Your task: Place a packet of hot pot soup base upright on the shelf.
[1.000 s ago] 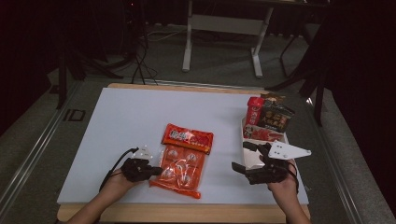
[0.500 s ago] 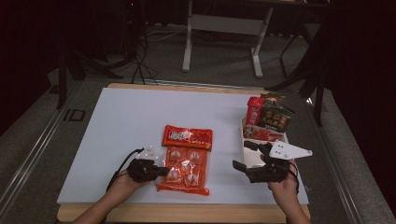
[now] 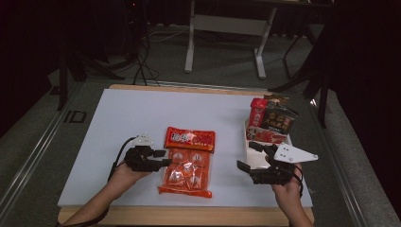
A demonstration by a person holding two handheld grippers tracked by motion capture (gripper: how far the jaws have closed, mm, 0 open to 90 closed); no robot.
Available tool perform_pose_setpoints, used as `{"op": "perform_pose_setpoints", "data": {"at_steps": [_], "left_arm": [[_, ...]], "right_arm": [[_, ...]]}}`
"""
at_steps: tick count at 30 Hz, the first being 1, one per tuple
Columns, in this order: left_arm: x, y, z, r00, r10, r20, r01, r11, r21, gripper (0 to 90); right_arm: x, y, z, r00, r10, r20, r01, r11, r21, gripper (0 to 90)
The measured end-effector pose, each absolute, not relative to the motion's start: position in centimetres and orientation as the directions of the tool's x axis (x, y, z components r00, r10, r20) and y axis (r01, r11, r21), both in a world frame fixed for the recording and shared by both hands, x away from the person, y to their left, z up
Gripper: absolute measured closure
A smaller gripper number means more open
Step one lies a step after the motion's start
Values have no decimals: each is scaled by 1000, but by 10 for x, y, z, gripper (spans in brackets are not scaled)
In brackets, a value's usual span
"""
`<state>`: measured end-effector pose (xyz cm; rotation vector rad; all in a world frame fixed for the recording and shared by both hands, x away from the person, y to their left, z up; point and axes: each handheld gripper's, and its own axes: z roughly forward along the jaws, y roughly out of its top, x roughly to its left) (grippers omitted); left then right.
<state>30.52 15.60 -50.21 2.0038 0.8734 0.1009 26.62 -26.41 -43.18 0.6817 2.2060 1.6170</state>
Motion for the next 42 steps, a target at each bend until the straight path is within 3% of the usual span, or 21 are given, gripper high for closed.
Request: {"op": "perform_pose_setpoints", "data": {"at_steps": [2, 5, 12, 16, 31, 42], "left_arm": [[311, 157, -501, 735, 623, -269, 551, -317, 772, 405], [321, 157, -502, 720, 642, -264, 562, -316, 765, 358], [341, 157, -509, 684, 684, -256, 580, -296, 759, 327], [353, 158, -513, 671, 693, -262, 592, -289, 752, 327], [392, 162, -534, 615, 736, -283, 647, -265, 715, 328], [412, 160, -552, 614, 716, -332, 680, -266, 683, 473]], "right_arm": [[266, -265, -432, -827, 562, 20, 191, 248, 950, 202], [266, -264, -431, -833, 553, 21, 189, 247, 950, 162], [265, -261, -432, -849, 529, -2, 173, 282, 944, 137], [263, -259, -432, -844, 536, 19, 198, 278, 940, 103], [259, -250, -433, -844, 537, -19, 179, 314, 933, 105], [260, -249, -435, -848, 530, -12, 188, 321, 928, 119]]}}
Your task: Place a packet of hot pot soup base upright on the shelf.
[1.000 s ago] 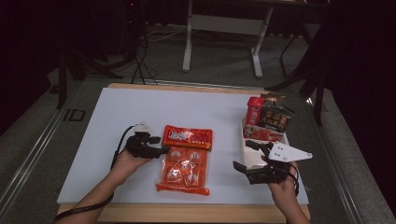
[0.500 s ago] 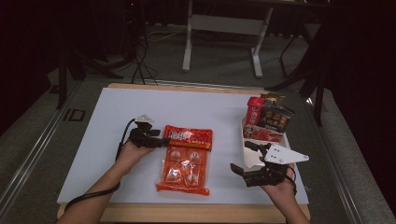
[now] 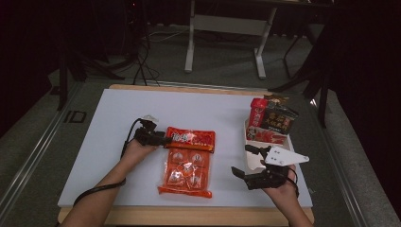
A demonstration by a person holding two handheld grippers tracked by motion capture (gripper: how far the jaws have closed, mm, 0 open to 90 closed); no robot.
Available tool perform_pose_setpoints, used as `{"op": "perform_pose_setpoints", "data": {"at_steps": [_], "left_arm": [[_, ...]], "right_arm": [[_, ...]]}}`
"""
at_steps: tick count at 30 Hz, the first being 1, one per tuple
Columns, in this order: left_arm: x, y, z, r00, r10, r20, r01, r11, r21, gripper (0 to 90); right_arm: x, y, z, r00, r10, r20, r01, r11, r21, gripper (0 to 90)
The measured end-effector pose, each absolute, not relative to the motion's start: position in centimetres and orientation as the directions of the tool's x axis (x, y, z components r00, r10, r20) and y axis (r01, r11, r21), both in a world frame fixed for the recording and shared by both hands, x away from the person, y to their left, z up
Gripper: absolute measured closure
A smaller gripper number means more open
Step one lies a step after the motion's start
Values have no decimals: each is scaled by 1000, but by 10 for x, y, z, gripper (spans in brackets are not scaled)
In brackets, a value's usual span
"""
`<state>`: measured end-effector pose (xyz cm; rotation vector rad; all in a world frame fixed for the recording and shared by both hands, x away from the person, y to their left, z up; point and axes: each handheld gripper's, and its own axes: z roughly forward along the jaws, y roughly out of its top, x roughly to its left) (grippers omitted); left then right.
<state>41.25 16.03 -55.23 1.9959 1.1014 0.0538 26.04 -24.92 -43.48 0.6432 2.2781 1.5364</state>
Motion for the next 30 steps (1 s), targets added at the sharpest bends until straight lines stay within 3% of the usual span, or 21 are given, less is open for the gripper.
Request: {"op": "perform_pose_setpoints", "data": {"at_steps": [4, 11, 17, 22, 30], "left_arm": [[414, 155, -554, 641, 674, -367, 683, -282, 674, 578], [417, 145, -552, 670, 638, -379, 683, -330, 651, 620], [416, 137, -553, 671, 639, -376, 681, -330, 654, 713], [413, 130, -549, 672, 653, -350, 676, -347, 650, 879], [404, 128, -537, 683, 667, -298, 637, -343, 691, 892]], "right_arm": [[261, -250, -436, -847, 531, -5, 192, 316, 929, 120], [262, -248, -438, -852, 524, -4, 199, 331, 923, 137], [263, -248, -438, -853, 523, -1, 202, 331, 922, 139], [264, -247, -439, -854, 520, 4, 207, 333, 920, 139], [265, -248, -439, -853, 521, 9, 209, 325, 922, 148]]}}
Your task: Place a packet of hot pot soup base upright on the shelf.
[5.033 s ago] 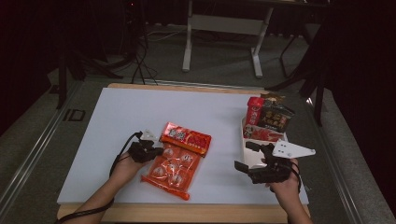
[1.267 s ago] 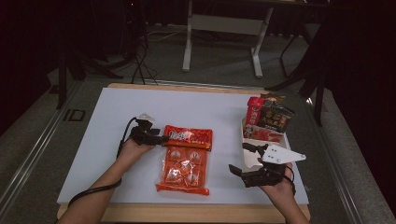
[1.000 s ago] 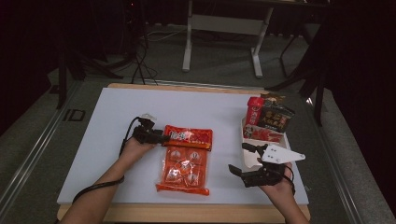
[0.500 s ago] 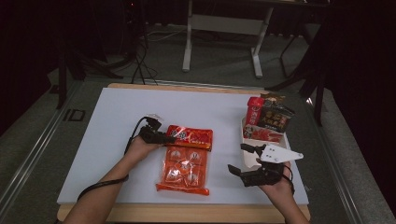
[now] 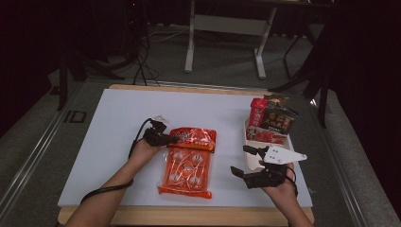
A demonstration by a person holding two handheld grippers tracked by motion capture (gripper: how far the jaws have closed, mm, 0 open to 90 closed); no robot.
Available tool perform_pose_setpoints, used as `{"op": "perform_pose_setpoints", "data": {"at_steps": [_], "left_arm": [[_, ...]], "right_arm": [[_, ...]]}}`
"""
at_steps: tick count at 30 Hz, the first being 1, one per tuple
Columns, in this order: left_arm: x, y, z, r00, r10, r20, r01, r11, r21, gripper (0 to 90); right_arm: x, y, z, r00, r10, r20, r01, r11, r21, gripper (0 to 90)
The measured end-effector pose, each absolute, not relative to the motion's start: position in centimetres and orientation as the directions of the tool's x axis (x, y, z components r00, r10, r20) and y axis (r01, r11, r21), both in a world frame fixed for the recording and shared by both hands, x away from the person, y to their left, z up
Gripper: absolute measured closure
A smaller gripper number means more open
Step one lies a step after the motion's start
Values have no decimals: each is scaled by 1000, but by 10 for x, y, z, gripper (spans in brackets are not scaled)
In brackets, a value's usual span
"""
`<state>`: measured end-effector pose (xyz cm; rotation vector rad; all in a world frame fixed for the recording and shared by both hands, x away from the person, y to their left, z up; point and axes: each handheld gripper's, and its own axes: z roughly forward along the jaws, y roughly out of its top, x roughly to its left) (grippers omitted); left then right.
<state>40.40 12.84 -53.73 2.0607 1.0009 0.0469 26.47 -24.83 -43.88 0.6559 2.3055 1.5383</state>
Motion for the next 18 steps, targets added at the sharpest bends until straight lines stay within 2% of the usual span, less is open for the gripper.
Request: {"op": "perform_pose_setpoints", "data": {"at_steps": [18], "left_arm": [[378, 137, -490, 717, 640, -278, 565, -299, 769, 893]], "right_arm": [[264, -248, -436, -838, 546, -13, 204, 335, 920, 169]]}}
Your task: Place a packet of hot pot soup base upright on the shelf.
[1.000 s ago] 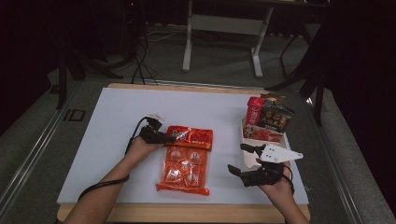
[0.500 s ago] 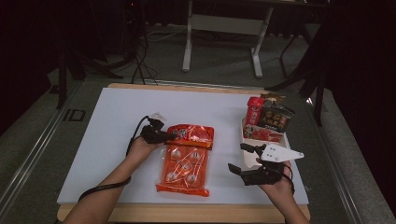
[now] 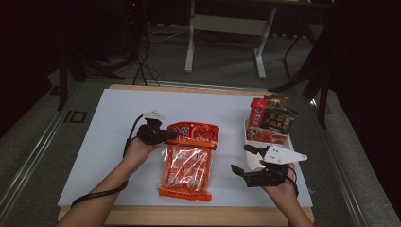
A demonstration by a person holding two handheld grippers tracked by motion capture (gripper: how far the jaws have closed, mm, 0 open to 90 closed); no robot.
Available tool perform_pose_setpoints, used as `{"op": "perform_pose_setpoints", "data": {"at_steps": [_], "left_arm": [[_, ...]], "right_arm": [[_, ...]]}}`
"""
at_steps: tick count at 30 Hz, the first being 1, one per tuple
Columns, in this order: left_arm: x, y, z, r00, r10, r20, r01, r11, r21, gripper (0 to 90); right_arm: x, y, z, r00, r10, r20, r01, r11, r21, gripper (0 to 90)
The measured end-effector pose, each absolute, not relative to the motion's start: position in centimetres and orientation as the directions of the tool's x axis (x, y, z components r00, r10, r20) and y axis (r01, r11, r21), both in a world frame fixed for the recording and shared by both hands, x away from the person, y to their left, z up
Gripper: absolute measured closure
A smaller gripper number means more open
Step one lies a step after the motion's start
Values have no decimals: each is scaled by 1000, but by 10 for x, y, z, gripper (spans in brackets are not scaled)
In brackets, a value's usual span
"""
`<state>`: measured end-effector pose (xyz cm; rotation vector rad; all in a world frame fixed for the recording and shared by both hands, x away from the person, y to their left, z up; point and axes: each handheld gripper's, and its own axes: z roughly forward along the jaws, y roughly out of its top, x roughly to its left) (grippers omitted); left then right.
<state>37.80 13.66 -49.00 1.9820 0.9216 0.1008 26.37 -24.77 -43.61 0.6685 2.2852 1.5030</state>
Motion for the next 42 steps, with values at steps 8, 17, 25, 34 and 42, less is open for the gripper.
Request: {"op": "perform_pose_setpoints", "data": {"at_steps": [8, 17, 25, 34, 42], "left_arm": [[371, 138, -478, 735, 621, -272, 542, -298, 786, 894], [361, 140, -467, 753, 600, -268, 519, -291, 804, 895], [350, 141, -455, 781, 565, -265, 484, -280, 829, 895], [335, 143, -446, 813, 525, -250, 438, -268, 858, 896], [320, 146, -439, 842, 486, -236, 396, -259, 881, 896]], "right_arm": [[265, -244, -437, -832, 555, -17, 208, 339, 917, 169], [274, -241, -427, -821, 571, 4, 220, 310, 925, 184], [283, -234, -417, -811, 585, 3, 214, 292, 932, 183], [291, -226, -416, -809, 587, 32, 232, 269, 935, 180], [302, -215, -423, -824, 560, 87, 276, 263, 925, 144]]}}
